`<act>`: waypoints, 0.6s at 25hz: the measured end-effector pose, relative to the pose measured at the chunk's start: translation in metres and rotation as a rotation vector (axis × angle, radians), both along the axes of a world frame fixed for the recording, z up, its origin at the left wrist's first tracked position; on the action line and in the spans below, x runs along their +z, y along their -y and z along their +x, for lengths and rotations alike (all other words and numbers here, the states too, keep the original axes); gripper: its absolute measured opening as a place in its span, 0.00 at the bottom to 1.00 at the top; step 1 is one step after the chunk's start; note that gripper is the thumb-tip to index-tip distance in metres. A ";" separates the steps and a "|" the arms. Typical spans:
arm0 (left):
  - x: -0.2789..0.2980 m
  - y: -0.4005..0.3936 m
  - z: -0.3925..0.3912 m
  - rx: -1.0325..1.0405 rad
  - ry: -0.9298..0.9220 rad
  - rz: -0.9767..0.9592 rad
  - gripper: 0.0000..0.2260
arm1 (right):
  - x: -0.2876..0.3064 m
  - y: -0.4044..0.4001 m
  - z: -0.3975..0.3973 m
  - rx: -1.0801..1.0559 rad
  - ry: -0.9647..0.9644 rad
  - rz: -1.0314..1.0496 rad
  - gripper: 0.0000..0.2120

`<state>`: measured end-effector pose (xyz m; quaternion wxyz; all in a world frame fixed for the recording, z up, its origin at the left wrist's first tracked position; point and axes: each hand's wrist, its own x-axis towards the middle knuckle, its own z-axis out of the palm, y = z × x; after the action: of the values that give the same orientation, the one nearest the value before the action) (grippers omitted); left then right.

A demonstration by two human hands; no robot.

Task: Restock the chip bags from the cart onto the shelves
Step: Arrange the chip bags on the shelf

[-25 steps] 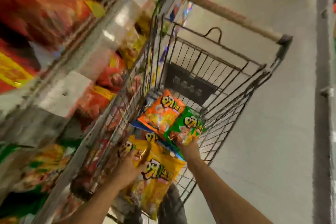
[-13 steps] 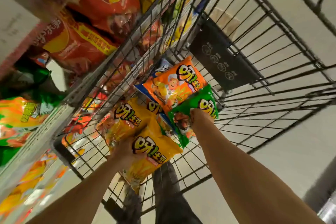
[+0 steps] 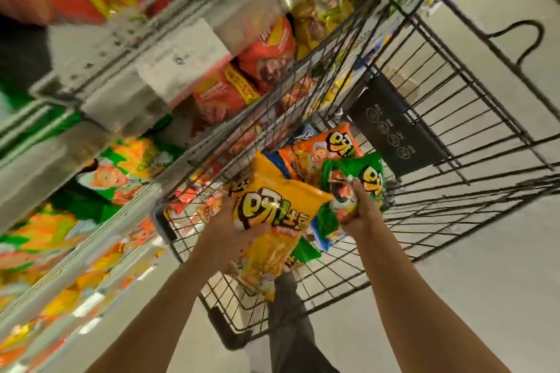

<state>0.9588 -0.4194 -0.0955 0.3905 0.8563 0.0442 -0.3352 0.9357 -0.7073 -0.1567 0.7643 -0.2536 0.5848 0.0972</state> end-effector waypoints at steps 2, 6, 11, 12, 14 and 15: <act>0.025 -0.010 -0.013 0.006 0.074 -0.008 0.40 | 0.021 -0.012 -0.007 0.008 0.072 -0.018 0.16; 0.073 -0.047 -0.063 0.027 0.224 -0.004 0.39 | 0.068 -0.046 -0.041 0.046 0.195 -0.238 0.30; 0.139 -0.122 -0.150 0.141 0.444 -0.114 0.41 | 0.173 -0.096 -0.101 0.145 0.422 -0.906 0.43; 0.158 -0.135 -0.169 0.123 0.495 -0.124 0.44 | 0.195 -0.104 -0.114 0.183 0.486 -1.016 0.43; 0.197 -0.161 -0.209 0.123 0.620 -0.161 0.47 | 0.246 -0.121 -0.136 0.213 0.629 -1.167 0.45; 0.222 -0.175 -0.229 0.147 0.681 -0.187 0.45 | 0.275 -0.133 -0.145 0.230 0.684 -1.204 0.48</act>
<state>0.7296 -0.2446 0.1262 0.4825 0.8740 -0.0581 -0.0043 0.7908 -0.5745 0.1182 0.6171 -0.7093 0.2331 -0.2485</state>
